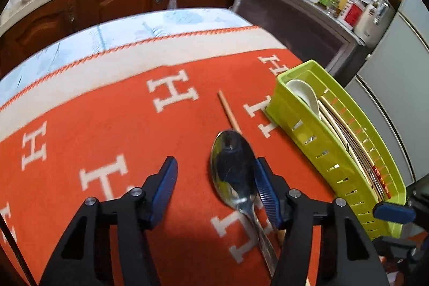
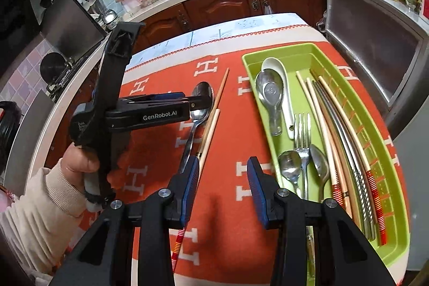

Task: Organize utensils
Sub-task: 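Close left tool on the steel spoon while right tool lowers to chopsticks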

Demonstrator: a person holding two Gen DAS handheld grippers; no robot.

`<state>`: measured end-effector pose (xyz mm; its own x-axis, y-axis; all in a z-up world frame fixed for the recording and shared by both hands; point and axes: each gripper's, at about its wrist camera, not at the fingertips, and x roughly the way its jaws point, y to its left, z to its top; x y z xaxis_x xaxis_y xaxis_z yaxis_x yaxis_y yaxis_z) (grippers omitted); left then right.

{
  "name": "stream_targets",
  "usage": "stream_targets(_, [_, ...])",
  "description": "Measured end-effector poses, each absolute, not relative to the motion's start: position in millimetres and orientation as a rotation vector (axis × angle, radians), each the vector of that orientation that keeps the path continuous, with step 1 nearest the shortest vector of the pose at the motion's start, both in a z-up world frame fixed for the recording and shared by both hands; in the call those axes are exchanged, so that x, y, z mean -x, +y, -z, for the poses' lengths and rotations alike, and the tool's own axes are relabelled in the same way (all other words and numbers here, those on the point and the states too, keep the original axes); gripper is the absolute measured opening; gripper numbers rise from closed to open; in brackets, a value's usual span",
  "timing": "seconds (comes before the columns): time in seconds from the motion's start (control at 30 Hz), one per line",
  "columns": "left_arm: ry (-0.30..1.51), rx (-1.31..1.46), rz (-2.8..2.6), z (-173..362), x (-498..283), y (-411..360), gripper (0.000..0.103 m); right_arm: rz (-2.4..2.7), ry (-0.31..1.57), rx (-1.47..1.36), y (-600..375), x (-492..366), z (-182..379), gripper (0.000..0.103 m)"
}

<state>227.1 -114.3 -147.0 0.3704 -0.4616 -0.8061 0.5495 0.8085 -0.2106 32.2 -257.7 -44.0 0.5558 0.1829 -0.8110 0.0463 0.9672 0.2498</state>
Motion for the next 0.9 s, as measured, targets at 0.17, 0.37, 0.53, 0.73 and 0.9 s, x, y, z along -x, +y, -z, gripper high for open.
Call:
stream_targets(0.17, [0.949,-0.107,0.721,149,-227,-120,0.046,-0.066,0.986,-0.264,-264,-29,46,0.039])
stream_targets(0.37, [0.928,-0.118,0.764,152,-220,-125,0.006,-0.063,0.999,-0.264,-263,-33,52,0.038])
stream_targets(0.53, [0.934,-0.090,0.759,152,-212,-118,0.005,-0.078,1.011,-0.248,-256,-40,55,0.038])
stream_targets(0.73, [0.945,-0.054,0.748,149,-193,-97,0.004,-0.114,1.052,-0.237,-239,-50,63,0.027])
stream_targets(0.9, [0.959,0.008,0.685,140,-177,-69,0.004,-0.119,1.106,-0.272,-231,-63,83,0.023])
